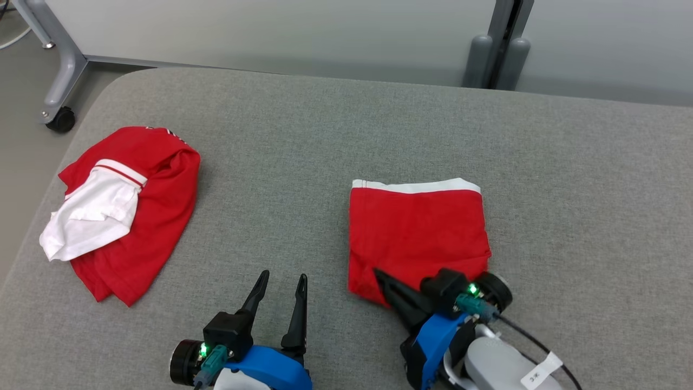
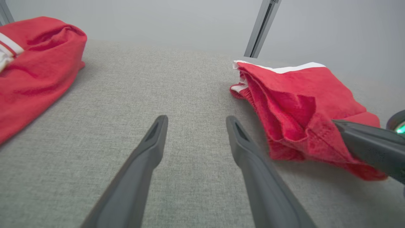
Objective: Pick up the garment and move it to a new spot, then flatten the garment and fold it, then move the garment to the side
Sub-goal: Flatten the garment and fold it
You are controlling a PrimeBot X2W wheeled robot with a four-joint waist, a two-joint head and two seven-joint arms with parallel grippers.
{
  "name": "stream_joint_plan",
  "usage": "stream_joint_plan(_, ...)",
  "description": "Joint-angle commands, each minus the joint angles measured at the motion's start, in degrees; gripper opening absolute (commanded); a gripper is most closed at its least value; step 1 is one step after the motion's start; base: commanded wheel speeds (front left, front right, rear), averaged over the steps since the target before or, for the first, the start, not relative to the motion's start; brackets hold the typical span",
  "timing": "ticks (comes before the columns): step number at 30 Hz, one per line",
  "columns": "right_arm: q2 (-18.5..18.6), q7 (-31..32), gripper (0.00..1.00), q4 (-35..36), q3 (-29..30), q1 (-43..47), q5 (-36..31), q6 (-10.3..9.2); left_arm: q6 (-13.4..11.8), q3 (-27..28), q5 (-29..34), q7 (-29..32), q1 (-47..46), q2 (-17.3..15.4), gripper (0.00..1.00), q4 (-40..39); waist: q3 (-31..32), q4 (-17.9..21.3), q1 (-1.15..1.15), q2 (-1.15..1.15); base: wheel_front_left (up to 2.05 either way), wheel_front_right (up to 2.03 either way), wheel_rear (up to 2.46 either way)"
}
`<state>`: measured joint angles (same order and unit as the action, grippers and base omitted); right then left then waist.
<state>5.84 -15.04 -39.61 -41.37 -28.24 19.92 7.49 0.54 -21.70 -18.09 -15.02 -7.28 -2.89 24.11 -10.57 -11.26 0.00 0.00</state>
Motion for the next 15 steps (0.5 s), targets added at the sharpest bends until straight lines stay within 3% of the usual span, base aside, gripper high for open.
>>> stream_joint_plan(1, 0.35, -0.17, 0.00, 0.31, -0.92, 0.73, 0.27, 0.00, 0.26, -0.18, 0.13, -0.23, -0.77, 0.00, 1.00, 0.13, 0.19, 0.08, 0.00, 0.00, 0.00, 0.00, 0.00)
stream_joint_plan(10, 1.43, -0.18, 0.00, 0.78, -11.11, 1.34, 6.25, 0.00, 0.45, 0.99, 0.66, -0.23, 0.95, 0.00, 1.00, 1.07, 2.53, 0.78, 0.00, 0.00, 0.00, 0.00, 0.00)
stream_joint_plan(15, 1.95, -0.18, 0.00, 4.66, -8.34, 1.48, 9.07, 0.00, 0.67, 3.31, 1.67, -0.23, 2.07, 0.00, 1.00, 1.15, 4.38, 2.87, 0.00, 0.00, 0.00, 0.00, 0.00)
